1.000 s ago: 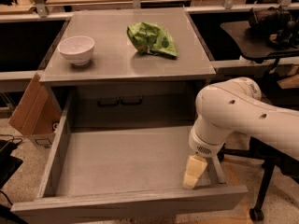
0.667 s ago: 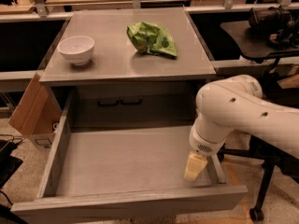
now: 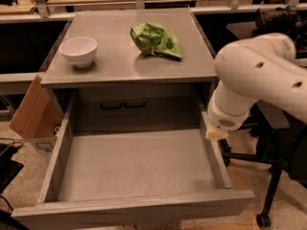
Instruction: Open top drawer
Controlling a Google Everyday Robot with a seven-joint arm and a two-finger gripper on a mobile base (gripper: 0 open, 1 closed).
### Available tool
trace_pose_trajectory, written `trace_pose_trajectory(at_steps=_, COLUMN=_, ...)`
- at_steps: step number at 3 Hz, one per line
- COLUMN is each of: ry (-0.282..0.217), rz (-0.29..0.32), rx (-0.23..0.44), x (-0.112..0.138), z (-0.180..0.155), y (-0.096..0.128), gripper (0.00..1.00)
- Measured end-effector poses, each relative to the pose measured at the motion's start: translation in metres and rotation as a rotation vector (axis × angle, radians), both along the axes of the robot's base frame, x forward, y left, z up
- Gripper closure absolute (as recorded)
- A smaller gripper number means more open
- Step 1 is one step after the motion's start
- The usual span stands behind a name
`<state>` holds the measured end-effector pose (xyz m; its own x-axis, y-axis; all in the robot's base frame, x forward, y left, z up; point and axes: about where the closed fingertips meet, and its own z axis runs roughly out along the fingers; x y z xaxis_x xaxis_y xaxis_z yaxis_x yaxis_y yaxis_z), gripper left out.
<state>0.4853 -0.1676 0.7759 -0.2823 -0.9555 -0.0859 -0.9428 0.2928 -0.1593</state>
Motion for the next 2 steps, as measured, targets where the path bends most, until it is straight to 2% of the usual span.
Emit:
trace_pose_trajectory(at_steps=1, ry=-0.049, rz=0.048, rx=-0.021, x=0.008, z=0.074, y=-0.025, gripper=0.96)
trace_pose_trajectory(at_steps=2, ry=-0.078, rz=0.097, rx=-0.028, x=0.005, z=0.135, y=-0.043, gripper=1.00)
